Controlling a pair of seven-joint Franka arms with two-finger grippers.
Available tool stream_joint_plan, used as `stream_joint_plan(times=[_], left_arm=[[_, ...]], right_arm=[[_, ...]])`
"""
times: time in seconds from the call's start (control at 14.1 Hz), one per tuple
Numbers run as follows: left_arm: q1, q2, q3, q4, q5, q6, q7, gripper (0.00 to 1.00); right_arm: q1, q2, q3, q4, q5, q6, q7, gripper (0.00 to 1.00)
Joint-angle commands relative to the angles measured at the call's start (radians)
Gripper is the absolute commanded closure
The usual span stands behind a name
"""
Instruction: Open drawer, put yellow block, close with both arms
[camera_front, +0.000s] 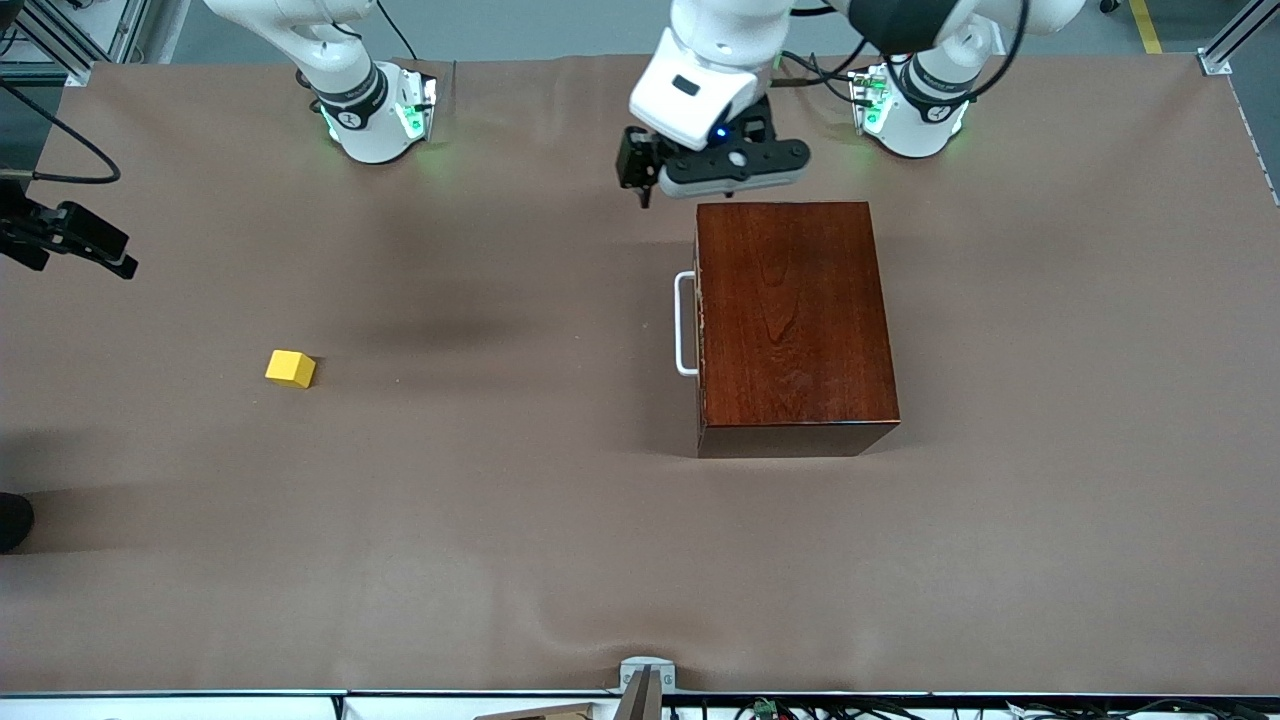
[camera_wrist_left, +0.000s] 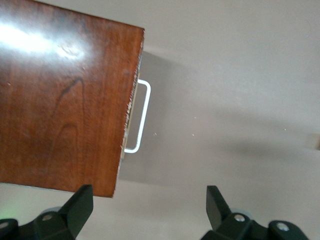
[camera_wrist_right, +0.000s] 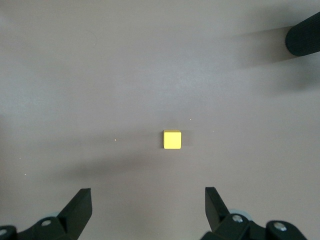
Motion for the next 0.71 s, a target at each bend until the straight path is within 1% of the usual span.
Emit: stream_joint_plan(times=[0.0,0.28,0.43,0.64], left_arm=[[-0.044,0.03,0.005,0.016,0.037,0.006,-0.091,0.0],[-0.065,0.15,0.009,0.019,0.054,0.029,-0.09,0.0],[-0.093,0.204,0.006,0.019,0.109,0.039,-0.09,0.0],[-0.11,0.256,0.008,0.021,0.135,0.045,-0.082,0.0]], right_arm=[[0.004,0.005,-0.001,0.011,0.001,-0.002,0.009,0.0],[0.004,0.005,-0.001,0.011,0.001,-0.002,0.007,0.0],[0.004,0.005,-0.001,0.011,0.001,-0.003,0.009,0.0],[0.004,0.005,-0.001,0.011,0.001,-0.003,0.009,0.0]])
